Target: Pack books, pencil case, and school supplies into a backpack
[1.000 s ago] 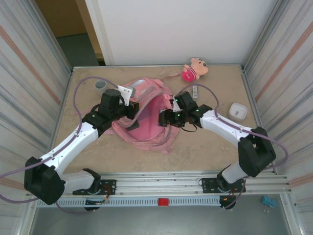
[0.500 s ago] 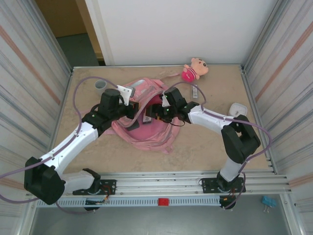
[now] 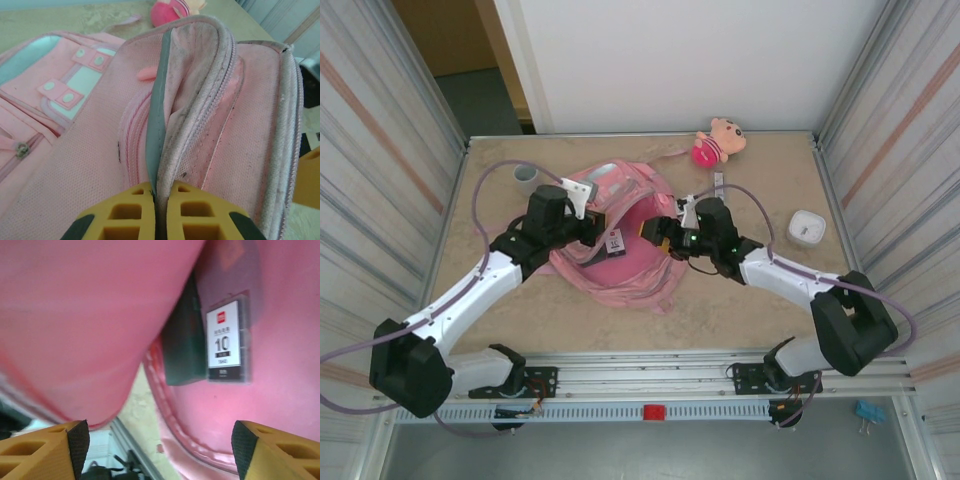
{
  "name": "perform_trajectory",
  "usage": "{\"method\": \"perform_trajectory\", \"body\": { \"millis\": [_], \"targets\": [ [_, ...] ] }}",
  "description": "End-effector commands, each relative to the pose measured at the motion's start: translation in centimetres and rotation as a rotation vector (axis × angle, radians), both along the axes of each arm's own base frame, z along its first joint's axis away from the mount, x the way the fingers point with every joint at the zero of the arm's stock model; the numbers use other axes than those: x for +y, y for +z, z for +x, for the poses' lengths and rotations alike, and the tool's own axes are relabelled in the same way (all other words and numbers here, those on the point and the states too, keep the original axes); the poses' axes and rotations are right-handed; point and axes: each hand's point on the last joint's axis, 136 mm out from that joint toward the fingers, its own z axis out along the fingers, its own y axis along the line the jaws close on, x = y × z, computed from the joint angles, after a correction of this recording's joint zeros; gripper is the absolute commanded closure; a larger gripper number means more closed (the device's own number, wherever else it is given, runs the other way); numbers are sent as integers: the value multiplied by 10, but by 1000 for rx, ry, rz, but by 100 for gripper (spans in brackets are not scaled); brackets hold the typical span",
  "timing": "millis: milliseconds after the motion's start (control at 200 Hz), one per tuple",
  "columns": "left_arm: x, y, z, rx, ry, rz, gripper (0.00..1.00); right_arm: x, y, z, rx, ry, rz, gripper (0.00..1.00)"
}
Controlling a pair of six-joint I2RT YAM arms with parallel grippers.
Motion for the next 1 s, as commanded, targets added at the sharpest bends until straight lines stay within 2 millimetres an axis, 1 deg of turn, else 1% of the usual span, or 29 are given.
{"method": "perform_trajectory", "body": {
  "millis": [0, 110, 135, 170, 190, 215, 291, 336, 406, 471, 536, 596, 661, 742, 792, 882, 997],
  "targets": [
    [-8, -3, 2, 7, -9, -65, 100, 7, 42, -3, -85, -10, 185, 23],
    [-16, -21, 0, 51, -35, -84, 100, 7, 43, -3, -67, -43, 221, 22],
    [-18, -24, -1, 60, -41, -86, 97, 7, 42, -2, -64, -48, 220, 21],
    [-20, -28, -1, 69, -47, -85, 90, 8, 40, -1, -56, -51, 218, 21],
    [-21, -30, -2, 75, -50, -84, 81, 9, 38, 0, -52, -51, 215, 21],
    [-22, -31, -2, 80, -51, -82, 71, 10, 37, 0, -47, -52, 215, 21],
    [-21, -29, -3, 77, -52, -82, 52, 13, 31, 3, -29, -56, 213, 21],
    [-16, -27, -3, 66, -33, -74, 43, 15, 27, 5, -19, -60, 212, 21],
    [-6, -24, -3, 64, 1, -60, 35, 19, 22, 6, -11, -59, 211, 21],
    [9, -26, -5, 74, 47, -42, 32, 22, 19, 8, -3, -54, 205, 22],
    [25, -30, -8, 93, 96, -34, 32, 25, 16, 9, 3, -49, 201, 24],
    [42, -36, -10, 117, 155, -44, 30, 28, 14, 10, 9, -44, 198, 28],
    [61, -45, -11, 150, 230, -78, 29, 28, 7, 12, 29, -49, 182, 37],
    [84, -54, -8, 186, 310, -147, 29, 23, -5, 15, 66, -72, 142, 56],
    [93, -59, -6, 200, 338, -189, 29, 17, -13, 17, 80, -92, 115, 64],
    [107, -69, -1, 234, 375, -250, 29, 4, -25, 19, 106, -114, 68, 73],
    [114, -83, 5, 269, 383, -267, 30, -6, -32, 18, 123, -100, 47, 79]
  ]
}}
